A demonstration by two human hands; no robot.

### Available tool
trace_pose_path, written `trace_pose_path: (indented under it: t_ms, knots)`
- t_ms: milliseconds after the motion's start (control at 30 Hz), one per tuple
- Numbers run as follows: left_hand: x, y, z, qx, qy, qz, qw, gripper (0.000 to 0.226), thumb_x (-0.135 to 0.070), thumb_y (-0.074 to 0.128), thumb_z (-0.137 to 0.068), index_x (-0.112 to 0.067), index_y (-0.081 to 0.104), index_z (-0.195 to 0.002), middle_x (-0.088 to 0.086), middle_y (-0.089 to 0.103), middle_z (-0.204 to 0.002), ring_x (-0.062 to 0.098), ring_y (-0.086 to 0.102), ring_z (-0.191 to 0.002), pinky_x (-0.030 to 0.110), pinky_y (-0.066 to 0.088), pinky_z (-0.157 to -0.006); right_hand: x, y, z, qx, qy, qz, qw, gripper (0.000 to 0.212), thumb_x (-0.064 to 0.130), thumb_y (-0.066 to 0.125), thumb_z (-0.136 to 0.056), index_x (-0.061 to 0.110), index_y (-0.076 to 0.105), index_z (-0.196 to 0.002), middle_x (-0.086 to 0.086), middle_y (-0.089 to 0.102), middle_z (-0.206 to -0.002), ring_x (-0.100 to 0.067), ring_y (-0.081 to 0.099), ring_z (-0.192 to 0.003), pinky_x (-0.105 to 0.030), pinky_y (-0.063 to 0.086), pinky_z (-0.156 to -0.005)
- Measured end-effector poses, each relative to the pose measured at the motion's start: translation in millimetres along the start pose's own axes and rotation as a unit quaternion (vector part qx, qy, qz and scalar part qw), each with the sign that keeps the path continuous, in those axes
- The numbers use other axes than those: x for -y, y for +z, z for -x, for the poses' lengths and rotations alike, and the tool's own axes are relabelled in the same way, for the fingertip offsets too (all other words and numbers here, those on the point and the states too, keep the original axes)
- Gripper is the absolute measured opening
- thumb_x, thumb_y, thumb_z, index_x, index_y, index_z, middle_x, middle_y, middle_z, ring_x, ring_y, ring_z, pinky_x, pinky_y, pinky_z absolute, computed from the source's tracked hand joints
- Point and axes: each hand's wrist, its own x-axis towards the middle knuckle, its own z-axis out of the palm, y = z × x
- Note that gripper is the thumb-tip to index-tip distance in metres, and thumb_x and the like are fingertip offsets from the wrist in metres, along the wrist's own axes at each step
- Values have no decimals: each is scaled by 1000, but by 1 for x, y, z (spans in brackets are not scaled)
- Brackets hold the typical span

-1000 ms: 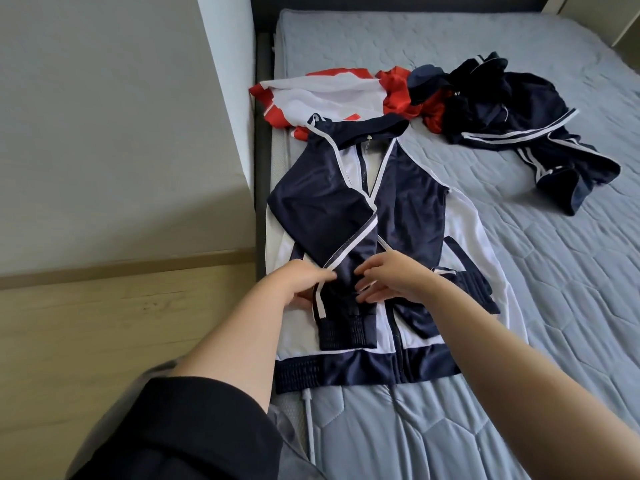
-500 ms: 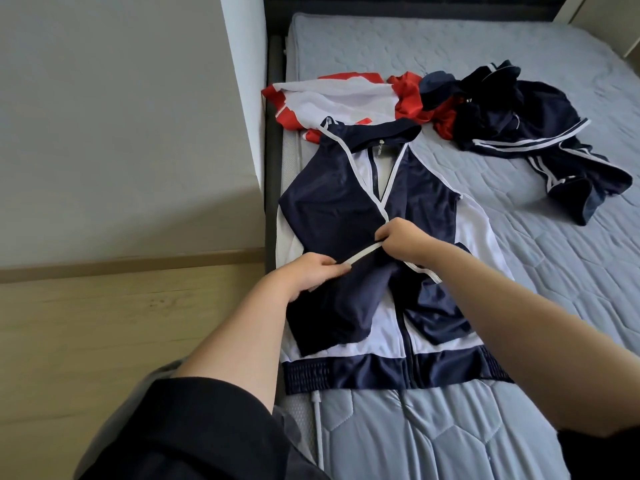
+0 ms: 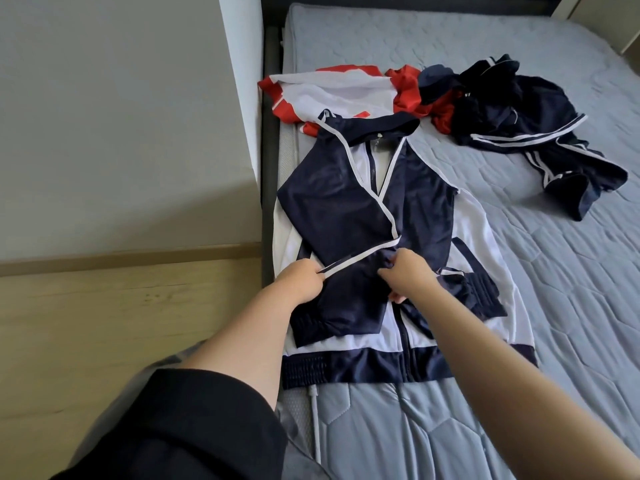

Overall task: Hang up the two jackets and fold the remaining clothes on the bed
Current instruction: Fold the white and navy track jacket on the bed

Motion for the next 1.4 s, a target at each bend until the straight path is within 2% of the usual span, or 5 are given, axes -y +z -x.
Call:
trace_pose_path:
  t_ms: [300,567,867,1133,1400]
  knots:
    - [-25,39,5,-179,275,-250,911,51,-22,41,-96,-16,30,-146,6,30,-149,24,22,-139,37,19,-112,-37,0,7,-226,-68,97,967,47,-8,45,-77,7,53,-121,-12,53,-122,-32,41,-114,-37,32,-92]
    - [-29,77,-6,-59,190,-344,918,58,-43,22,-101,-25,1,-151,4,-6,-159,22,-12,-145,47,-4,-115,-85,-24,-5,-185,64,65,978,10,3,43,-74,8,50,-69,-12,58,-75,-34,52,-76,-33,35,-65]
    - [-37,98,-6,-54,177,-329,926,59,-45,19,-101,-23,-4,-151,6,-12,-158,25,-17,-144,48,-6,-115,-96,-5,-2,-316,-45,132,938,24,-3,45,-74,0,54,-97,-20,58,-103,-38,51,-99,-44,36,-83]
    - [-42,86,-6,-87,217,-275,933,50,-35,26,-101,-20,20,-149,4,11,-158,21,5,-145,40,8,-117,-94,15,-6,-124,0,252,960,59,20,30,-94,12,14,-150,-4,7,-159,-24,-1,-146,-53,-4,-114]
    - [-31,41,-25,-177,84,-79,977,39,-18,46,-95,-13,48,-134,5,49,-130,24,40,-119,34,39,-93,-34,-6,-24,-186,-160,-28,969,64,-12,38,-80,12,39,-140,-9,32,-148,-28,29,-133,-37,31,-106]
